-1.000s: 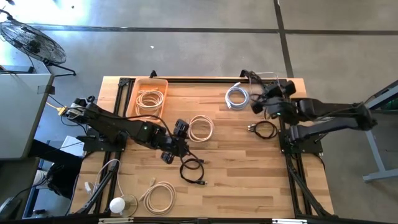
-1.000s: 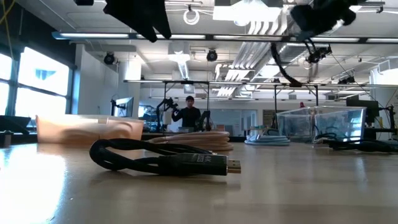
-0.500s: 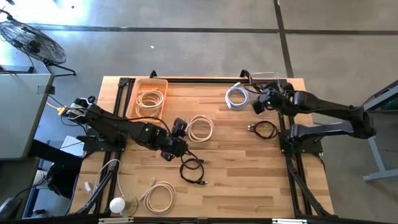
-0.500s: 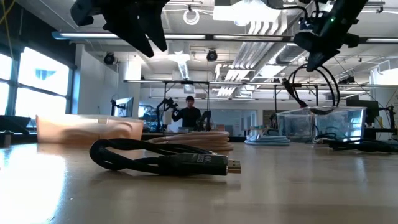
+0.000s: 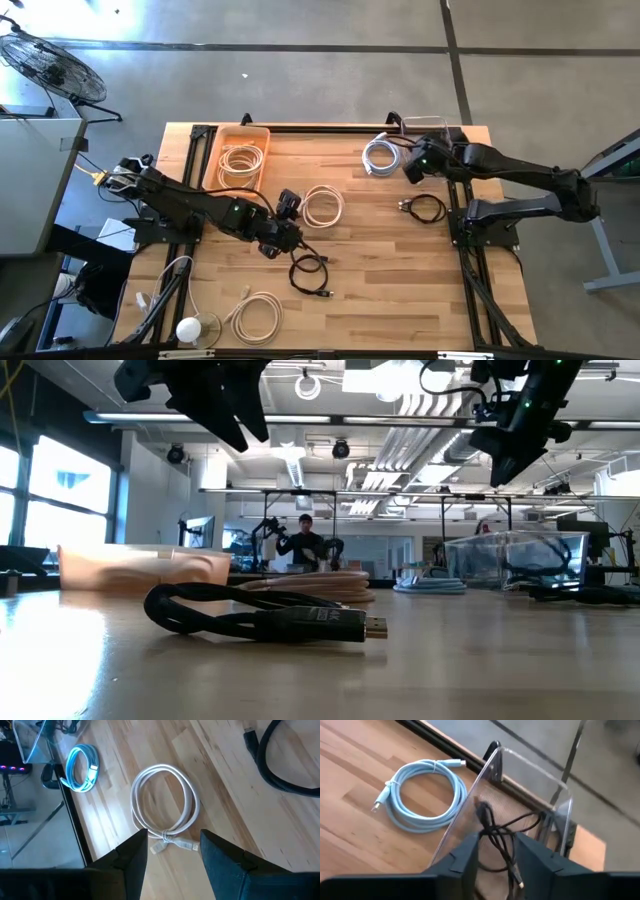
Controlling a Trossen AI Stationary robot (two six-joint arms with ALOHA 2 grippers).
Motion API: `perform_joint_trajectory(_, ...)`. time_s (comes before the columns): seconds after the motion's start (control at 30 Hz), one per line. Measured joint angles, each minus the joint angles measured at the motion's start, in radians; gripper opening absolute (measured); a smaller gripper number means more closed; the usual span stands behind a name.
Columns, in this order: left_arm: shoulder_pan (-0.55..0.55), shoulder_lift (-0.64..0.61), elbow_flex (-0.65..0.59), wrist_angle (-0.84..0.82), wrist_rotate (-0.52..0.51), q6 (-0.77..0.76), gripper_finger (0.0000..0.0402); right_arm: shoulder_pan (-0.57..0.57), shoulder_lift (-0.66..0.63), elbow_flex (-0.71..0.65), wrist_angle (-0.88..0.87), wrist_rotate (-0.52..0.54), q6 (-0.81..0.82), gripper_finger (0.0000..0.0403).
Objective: Sort HDMI cables
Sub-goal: Put the black HDMI cable into the transparent bin
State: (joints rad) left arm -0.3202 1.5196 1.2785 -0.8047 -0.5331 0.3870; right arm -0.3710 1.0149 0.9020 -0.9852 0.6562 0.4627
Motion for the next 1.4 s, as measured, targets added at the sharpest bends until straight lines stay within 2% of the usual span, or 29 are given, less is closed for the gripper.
perform_joint_trajectory(0.17,0.0,0.0,0.0,-0.006,0.0,0.0,0.0174,0.0,-0.001,0.0,0.045,0.014,-0.109,0.0175)
perform_joint_trajectory(0.23,0.0,0.0,0.0,-0.007,0.0,0.0,0.0174,0.0,-0.001,0.0,0.074,-0.038,-0.151,0.0191)
perform_joint_trajectory(0.3,0.0,0.0,0.0,-0.014,0.001,0.0,0.0174,0.0,-0.001,0.0,0.099,-0.164,-0.196,0.02)
perform_joint_trajectory(0.5,0.0,0.0,0.0,-0.092,0.002,-0.032,0.0174,0.02,-0.001,0.0,0.15,-0.801,-0.182,0.0204)
perform_joint_trajectory(0.57,0.0,0.0,0.0,-0.108,0.002,-0.051,0.0174,0.055,-0.001,0.0,0.113,-0.924,-0.145,0.0204)
perform_joint_trajectory(0.6,0.0,0.0,0.0,-0.112,0.002,-0.057,0.0174,0.078,-0.001,0.0,0.09,-0.947,-0.127,0.0204)
perform_joint_trajectory(0.67,0.0,0.0,0.0,-0.115,0.002,-0.065,0.0174,0.127,-0.001,0.0,0.036,-0.943,-0.098,0.0204)
perform_joint_trajectory(0.83,-0.001,0.0,0.0,-0.115,0.002,-0.082,0.0174,0.237,-0.001,0.0,-0.068,-0.854,0.033,0.0204)
perform_joint_trajectory(0.97,-0.001,0.0,0.0,-0.115,0.016,-0.082,0.0174,0.326,0.0,0.0,-0.093,-0.742,0.137,0.0204)
perform_joint_trajectory(1.07,-0.001,0.0,0.0,-0.115,0.029,-0.086,0.0174,0.4,0.012,0.0,-0.092,-0.619,0.173,0.0204)
perform_joint_trajectory(1.27,-0.001,0.0,0.001,-0.123,0.034,-0.105,0.0174,0.524,0.107,0.0,-0.11,-0.402,0.22,0.0204)
perform_joint_trajectory(1.4,-0.001,0.0,0.001,-0.13,0.034,-0.105,0.0174,0.573,0.21,0.0,-0.11,-0.366,0.216,0.0204)
